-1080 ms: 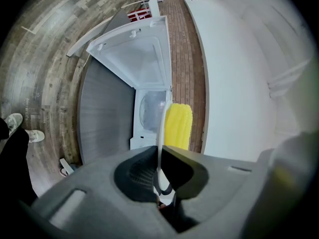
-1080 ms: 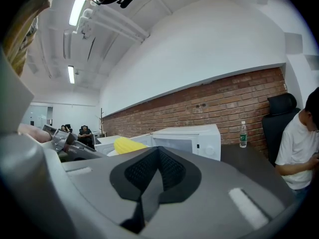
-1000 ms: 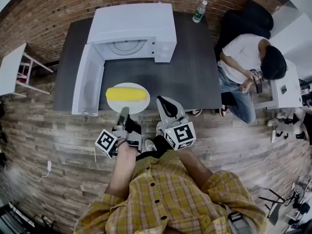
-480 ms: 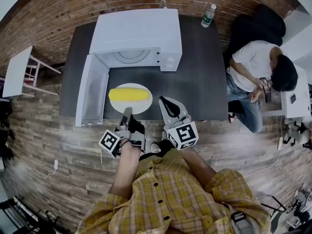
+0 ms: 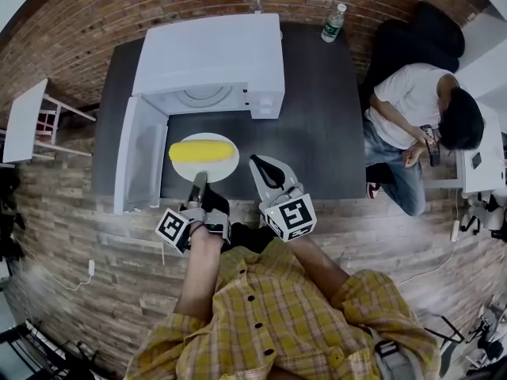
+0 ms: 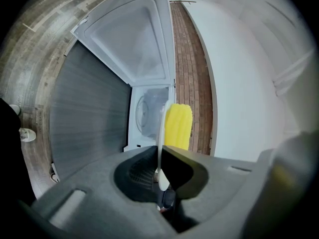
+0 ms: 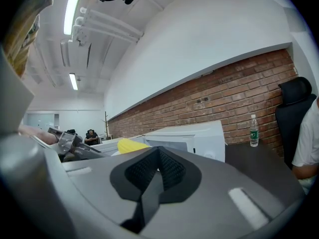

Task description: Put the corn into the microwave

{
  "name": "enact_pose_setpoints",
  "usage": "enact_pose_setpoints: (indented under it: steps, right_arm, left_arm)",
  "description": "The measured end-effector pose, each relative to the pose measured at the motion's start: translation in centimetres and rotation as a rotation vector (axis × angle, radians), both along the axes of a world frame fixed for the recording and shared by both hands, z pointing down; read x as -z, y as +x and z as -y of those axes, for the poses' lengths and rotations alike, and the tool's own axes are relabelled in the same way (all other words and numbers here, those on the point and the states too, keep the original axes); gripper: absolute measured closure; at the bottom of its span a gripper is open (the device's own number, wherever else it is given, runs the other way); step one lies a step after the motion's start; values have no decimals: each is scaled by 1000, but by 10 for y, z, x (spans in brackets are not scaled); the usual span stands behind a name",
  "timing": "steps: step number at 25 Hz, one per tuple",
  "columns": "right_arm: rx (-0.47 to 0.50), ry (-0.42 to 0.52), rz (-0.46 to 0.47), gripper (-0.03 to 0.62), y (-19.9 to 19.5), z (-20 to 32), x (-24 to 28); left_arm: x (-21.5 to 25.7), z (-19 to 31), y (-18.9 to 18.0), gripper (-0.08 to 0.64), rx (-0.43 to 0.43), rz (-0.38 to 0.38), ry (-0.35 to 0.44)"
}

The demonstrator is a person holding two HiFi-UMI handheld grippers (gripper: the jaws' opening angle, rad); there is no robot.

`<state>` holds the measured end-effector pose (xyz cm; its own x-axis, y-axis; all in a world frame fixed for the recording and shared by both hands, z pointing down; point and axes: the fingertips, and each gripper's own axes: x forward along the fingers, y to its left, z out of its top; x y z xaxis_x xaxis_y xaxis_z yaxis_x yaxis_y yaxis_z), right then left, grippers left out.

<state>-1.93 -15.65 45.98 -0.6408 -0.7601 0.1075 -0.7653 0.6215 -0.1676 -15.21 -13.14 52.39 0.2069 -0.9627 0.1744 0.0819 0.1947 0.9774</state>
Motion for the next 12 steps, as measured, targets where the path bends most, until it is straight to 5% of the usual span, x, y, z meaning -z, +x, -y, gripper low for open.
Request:
enact_pose_setpoints:
  steps: [12]
  right_arm:
    - [-21, -17, -7, 594, -6, 17, -8]
  left_arm:
    - [-13, 26, -11, 541, -22, 7, -25]
